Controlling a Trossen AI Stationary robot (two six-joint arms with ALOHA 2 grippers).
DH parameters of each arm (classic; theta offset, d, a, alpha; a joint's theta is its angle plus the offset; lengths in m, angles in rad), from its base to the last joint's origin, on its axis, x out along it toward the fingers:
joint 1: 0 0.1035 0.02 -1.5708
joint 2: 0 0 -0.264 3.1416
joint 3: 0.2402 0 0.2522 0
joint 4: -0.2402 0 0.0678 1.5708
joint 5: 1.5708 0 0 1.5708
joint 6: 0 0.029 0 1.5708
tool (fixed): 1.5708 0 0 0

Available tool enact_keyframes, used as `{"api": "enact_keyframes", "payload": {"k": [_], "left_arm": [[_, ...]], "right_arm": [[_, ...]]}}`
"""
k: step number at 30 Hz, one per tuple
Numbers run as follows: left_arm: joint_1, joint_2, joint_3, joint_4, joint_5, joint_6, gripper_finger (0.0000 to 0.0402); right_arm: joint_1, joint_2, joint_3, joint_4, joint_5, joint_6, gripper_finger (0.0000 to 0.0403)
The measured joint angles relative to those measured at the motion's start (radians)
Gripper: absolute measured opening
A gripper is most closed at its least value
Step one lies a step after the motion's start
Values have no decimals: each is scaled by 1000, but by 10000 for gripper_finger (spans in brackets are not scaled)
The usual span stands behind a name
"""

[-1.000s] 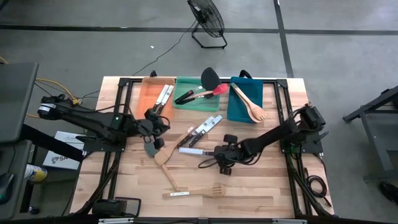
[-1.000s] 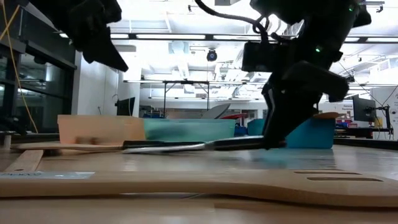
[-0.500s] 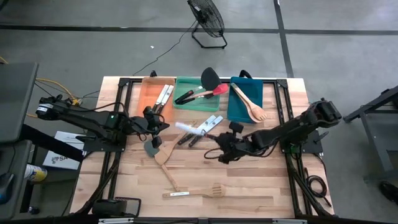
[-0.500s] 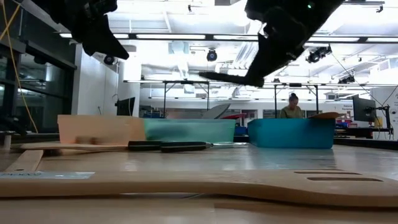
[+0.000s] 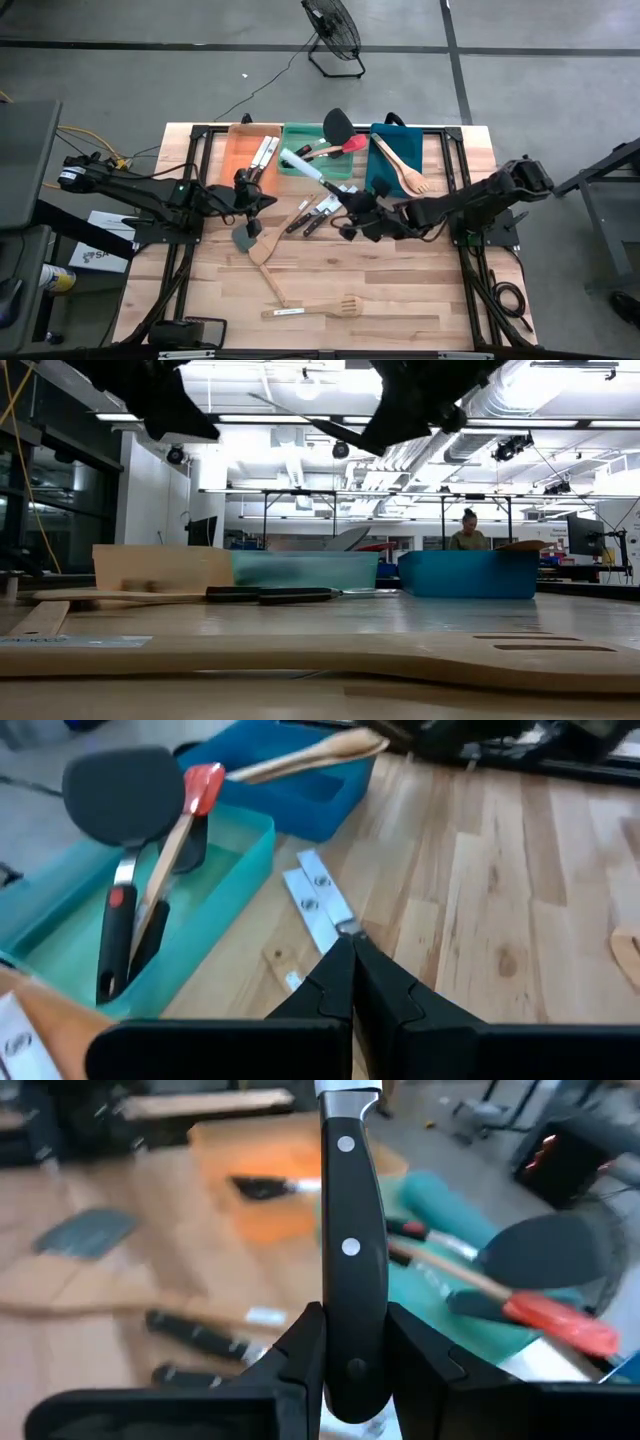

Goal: Pick & Place Kitchen Items
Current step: Put the black knife into the orange bin

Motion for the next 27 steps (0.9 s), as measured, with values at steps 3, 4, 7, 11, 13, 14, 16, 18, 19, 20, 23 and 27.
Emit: {"api": "enact_keyframes", "payload": {"k": [3,4,7,11,13,14,16,18,19,20,23,27], "left_arm": [[1,0,0,16,-8,33,1],[1,0,0,25,-28,37,3],[1,5,0,83,-67,45,25],[1,39,-1,202,-97,108,83],[1,62,0,280,-104,135,120],[2,74,0,307,-108,151,138],[14,105,-1,381,-113,174,173],[28,129,-1,434,-113,176,202],[36,139,-1,464,-114,176,214],[47,153,-1,499,-114,176,225],[77,191,-2,572,-113,176,245],[95,224,0,660,-111,176,252]], "right_arm": [[-21,0,0,80,42,-47,72],[-29,-1,0,116,42,-68,72],[-43,3,0,222,18,-130,72],[-60,19,0,319,2,-208,72],[-72,33,1,384,5,-217,72],[-75,34,0,400,6,-234,72],[-81,39,-7,465,0,-261,72],[-91,54,-8,527,-10,-281,72],[-91,61,-9,550,-16,-301,72],[-91,73,-11,578,-22,-318,72],[-93,115,-10,675,-41,-366,72],[-93,173,-11,770,-34,-418,72]]}}
